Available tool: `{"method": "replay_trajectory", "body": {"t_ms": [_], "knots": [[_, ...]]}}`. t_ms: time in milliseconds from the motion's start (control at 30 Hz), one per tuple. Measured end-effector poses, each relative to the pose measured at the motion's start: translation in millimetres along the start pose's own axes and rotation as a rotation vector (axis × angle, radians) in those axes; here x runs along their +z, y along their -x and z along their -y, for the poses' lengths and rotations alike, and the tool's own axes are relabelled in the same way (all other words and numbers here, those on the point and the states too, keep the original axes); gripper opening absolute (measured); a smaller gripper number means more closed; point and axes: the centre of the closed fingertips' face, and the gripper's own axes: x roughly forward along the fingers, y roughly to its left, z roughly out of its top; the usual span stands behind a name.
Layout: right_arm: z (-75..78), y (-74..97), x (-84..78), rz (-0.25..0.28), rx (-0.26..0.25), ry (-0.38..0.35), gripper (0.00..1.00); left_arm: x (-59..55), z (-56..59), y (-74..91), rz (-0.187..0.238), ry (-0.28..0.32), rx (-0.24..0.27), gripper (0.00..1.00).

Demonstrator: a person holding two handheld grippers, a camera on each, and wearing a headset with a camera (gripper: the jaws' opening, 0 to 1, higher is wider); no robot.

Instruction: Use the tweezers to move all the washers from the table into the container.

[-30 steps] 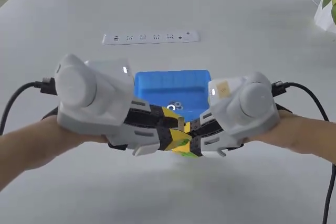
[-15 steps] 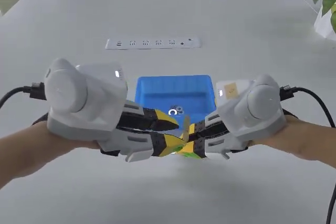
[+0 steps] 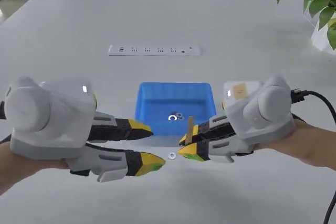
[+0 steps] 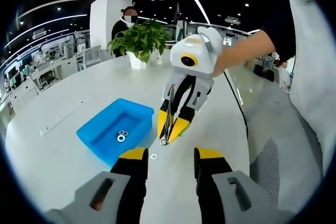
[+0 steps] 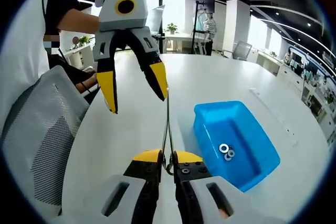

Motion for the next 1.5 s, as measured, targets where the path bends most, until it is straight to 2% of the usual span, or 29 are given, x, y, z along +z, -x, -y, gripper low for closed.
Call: {"method": "replay_trajectory", "body": {"t_ms": [167,367,567,667,800,967,1167,1300,1500], "knots": [[2.7,6.2,11.3,0.012,-0.010,0.013,0.09,-7.7,7.6,11.4,-0.012,0.028,-0.001,0.54],[12.1,15.7,26.4,0.038,-0.036,0.013,0.09,-12.3,6.8,22.5,0.001,0.057,0.034,0.65],[22.6,21.1,40.2,0.058,-0.058,0.018,0.09,-17.3,8.7,26.4,0.015,0.084,0.046,0.67],[30.1,23.5,46.7,0.061,-0.068,0.033,0.09,-20.2,0.2,30.9,0.022,0.076,0.095,0.67],[48.3,23.0,54.3,0.077,-0.095,0.023,0.09,-19.0,-7.2,36.0,0.063,0.119,0.128,0.71],[68.6,14.8,54.9,0.083,-0.117,0.016,0.09,-31.3,-1.0,33.6,0.042,0.119,0.139,0.87],[86.7,2.7,47.7,0.073,-0.126,0.004,0.09,-41.6,2.0,33.9,0.044,0.187,0.155,0.91],[97.2,-5.3,36.8,0.055,-0.130,-0.008,0.09,-43.4,3.1,33.9,0.049,0.195,0.177,0.99],[111.3,-14.5,20.1,0.039,-0.141,-0.039,0.10,-45.4,0.9,34.2,0.045,0.223,0.190,0.99]]}}
